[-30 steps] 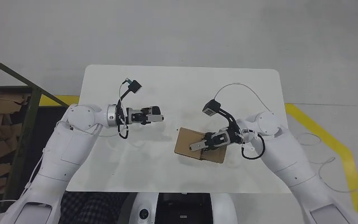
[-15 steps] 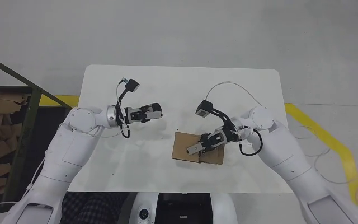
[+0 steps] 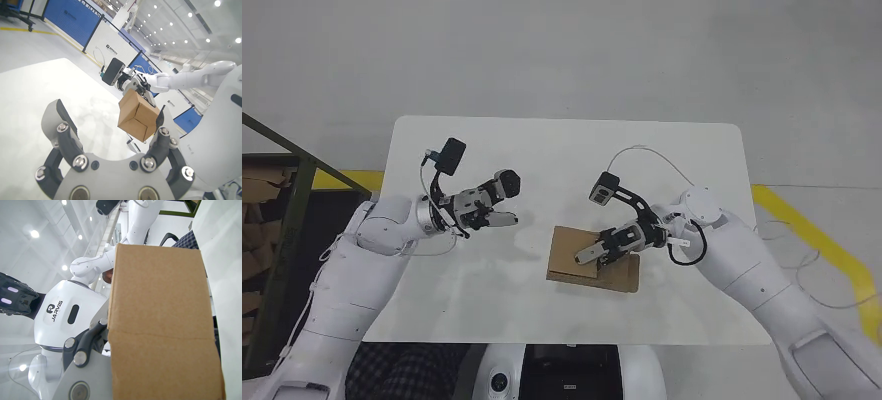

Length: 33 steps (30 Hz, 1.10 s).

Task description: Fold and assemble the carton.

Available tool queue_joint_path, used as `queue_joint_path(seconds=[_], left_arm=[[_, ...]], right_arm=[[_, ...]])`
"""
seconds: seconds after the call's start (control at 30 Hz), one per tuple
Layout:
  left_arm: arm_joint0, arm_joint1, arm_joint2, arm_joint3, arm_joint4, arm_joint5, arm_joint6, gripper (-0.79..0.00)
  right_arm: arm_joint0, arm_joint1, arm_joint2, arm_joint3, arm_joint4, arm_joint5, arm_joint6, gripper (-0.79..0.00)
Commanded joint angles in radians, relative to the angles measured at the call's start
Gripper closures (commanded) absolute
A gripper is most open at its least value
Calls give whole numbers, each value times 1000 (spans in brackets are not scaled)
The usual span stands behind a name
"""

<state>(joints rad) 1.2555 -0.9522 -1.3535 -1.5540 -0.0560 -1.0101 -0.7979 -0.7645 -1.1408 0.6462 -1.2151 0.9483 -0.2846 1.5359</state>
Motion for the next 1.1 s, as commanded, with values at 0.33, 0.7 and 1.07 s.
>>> queue_joint_path(seconds=[0.33,0.7,1.07], left_arm=[[86,-19,44,-151,484,-2,302,-785],[84,-15,42,-151,555,-2,393,-785],[93,-16,26,-142,583,32,442,-785]], right_arm=[[24,7,-37,20,15,0,0,0],[26,12,-36,29,13,0,0,0],[1,14,-12,5,14,1,0,0]])
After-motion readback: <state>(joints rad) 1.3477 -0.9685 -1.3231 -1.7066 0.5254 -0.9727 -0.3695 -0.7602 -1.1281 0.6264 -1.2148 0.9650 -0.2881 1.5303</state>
